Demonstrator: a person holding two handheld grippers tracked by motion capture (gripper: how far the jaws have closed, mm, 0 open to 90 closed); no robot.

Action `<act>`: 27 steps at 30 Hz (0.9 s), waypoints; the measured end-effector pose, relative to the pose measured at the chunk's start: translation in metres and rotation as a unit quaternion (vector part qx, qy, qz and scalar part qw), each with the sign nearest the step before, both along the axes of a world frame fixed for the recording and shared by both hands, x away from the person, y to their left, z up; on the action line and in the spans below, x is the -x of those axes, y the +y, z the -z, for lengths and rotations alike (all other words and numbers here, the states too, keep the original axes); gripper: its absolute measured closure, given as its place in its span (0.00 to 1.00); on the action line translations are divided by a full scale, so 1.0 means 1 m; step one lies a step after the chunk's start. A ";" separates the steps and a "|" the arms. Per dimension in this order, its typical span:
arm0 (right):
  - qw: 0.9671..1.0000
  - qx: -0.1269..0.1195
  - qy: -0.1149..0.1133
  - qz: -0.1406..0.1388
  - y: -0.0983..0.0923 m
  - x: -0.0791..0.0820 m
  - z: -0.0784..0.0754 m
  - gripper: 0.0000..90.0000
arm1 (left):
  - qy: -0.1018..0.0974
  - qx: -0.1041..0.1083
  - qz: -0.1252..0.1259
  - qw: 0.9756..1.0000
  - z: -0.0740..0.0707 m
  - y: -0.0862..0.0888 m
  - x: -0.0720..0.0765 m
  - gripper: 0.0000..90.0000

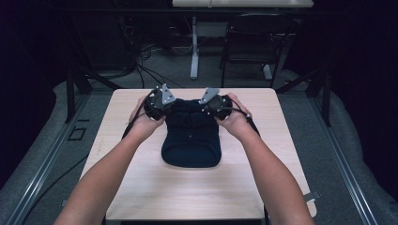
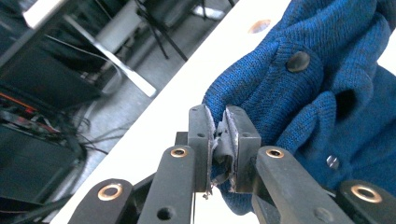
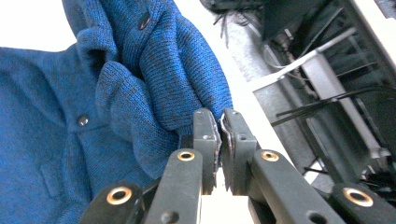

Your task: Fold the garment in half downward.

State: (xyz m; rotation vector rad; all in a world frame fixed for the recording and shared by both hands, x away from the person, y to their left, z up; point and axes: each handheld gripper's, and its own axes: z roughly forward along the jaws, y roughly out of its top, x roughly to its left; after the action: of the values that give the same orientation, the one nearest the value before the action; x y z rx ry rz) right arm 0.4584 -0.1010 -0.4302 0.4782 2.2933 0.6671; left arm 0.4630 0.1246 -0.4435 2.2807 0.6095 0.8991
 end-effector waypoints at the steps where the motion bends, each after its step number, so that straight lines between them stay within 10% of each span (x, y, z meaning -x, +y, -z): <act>1: 1.000 0.008 0.003 -0.004 0.000 0.002 0.005 0.95 | 0.006 -0.001 0.002 1.000 0.004 0.000 0.001 0.91; 27: 0.999 0.014 0.040 -0.031 -0.005 0.027 0.028 0.94 | 0.033 -0.011 0.032 0.999 0.018 0.003 0.021 0.91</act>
State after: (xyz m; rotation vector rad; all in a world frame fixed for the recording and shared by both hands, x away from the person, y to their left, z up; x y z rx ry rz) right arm 0.4315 -0.1060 -0.4581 0.4284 2.3982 0.6555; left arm 0.4421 0.1274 -0.4619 2.3443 0.5538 0.8057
